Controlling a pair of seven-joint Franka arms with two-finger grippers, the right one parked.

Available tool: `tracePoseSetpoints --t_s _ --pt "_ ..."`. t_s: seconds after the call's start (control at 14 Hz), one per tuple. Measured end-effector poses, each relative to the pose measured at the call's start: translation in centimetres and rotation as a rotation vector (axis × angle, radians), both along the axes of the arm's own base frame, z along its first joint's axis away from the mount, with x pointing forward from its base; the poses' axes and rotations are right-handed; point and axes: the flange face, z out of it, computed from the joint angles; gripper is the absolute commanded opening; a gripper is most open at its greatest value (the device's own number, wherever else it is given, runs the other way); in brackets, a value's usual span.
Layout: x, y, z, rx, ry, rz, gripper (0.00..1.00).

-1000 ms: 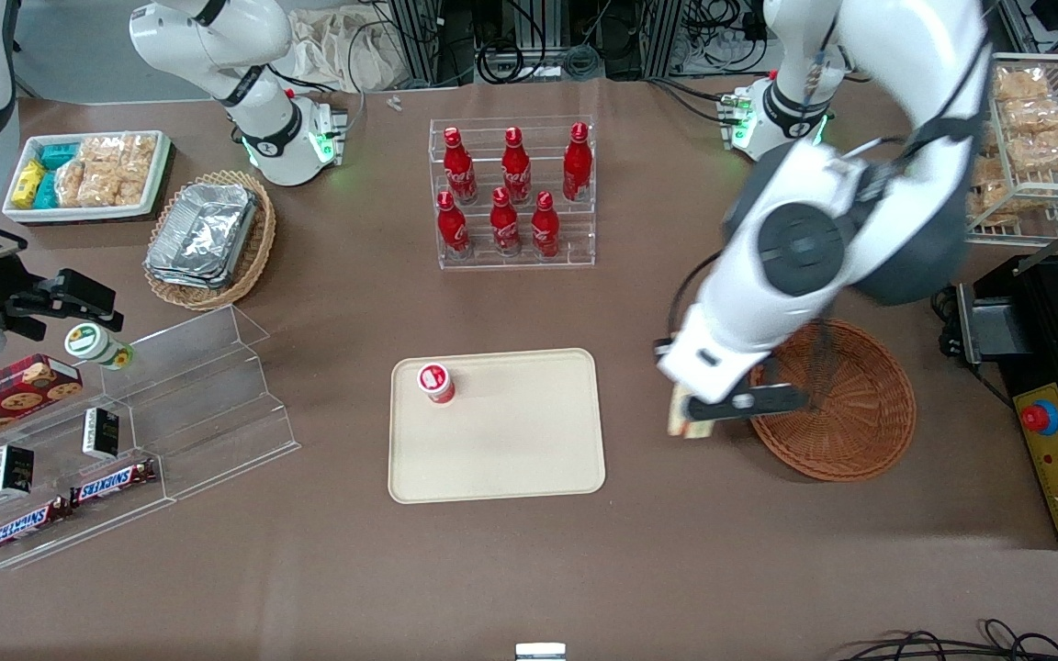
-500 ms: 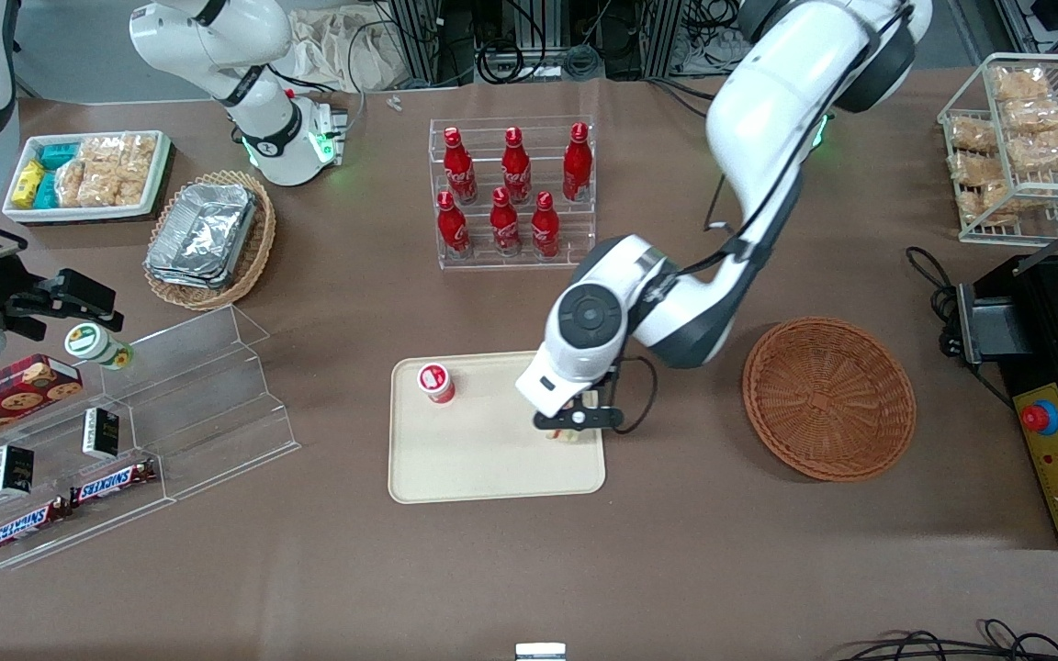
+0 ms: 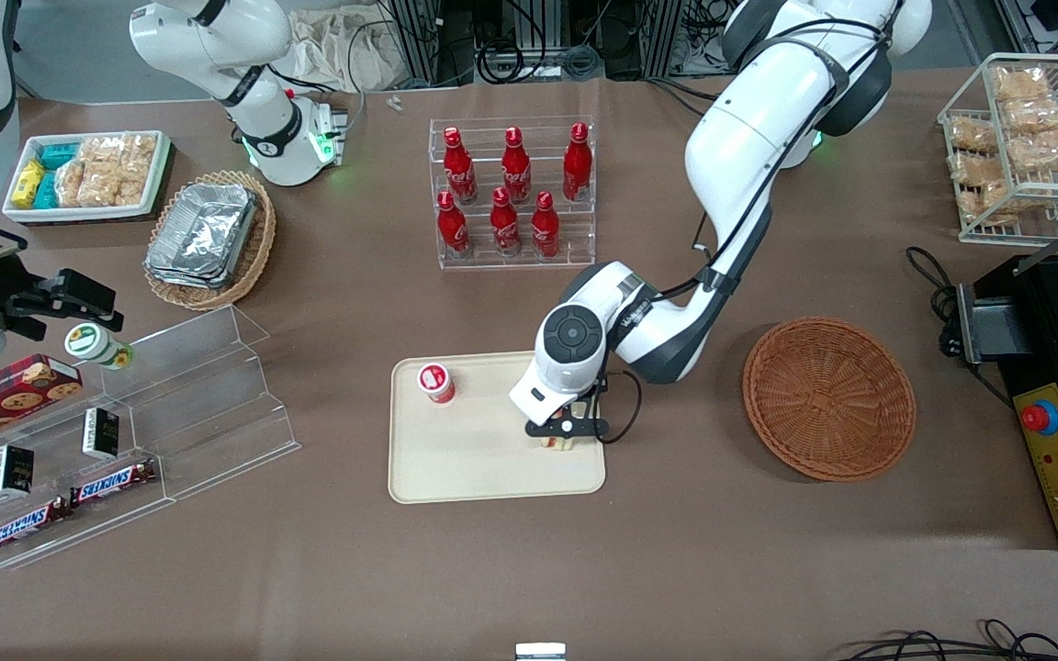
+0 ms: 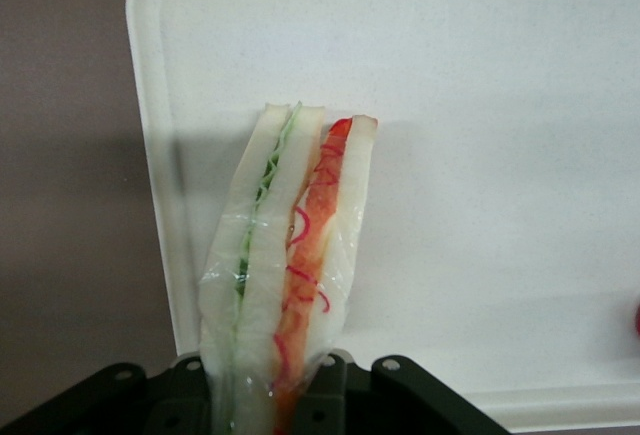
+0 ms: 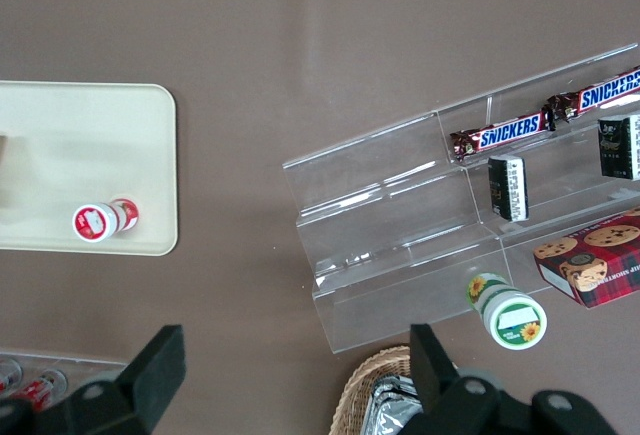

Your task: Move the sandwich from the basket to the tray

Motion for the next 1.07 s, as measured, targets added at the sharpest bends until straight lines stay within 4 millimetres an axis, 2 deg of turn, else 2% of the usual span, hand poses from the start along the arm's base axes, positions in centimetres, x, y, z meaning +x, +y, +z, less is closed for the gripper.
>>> tracePoseSetpoints --t_s 0.07,0.14,0.21,0.29,0.36,0.57,0.71,0.86,1.07 --pt "0.1 0.1 0.0 0.002 -0.002 0.000 0.02" --pt "0.1 0.2 -0.1 0.006 -0.003 0.001 0.34" --pt "0.2 0.5 -0.2 0.012 -0.003 0.006 0.53" --pt "0.4 0.8 -0.5 0.020 -0.001 0.012 0.81" --pt "0.4 1.1 -0.9 0.028 0.002 0.019 1.00" --pt "0.5 1.4 -1.1 0.035 0.003 0.032 1.00" --pt "1.0 1.6 0.0 0.025 -0.015 0.041 1.00" --pt "2.2 2.4 3.2 0.019 -0.064 0.059 1.00" --pt "3.6 5.6 10.5 0.062 -0.094 0.090 1.00"
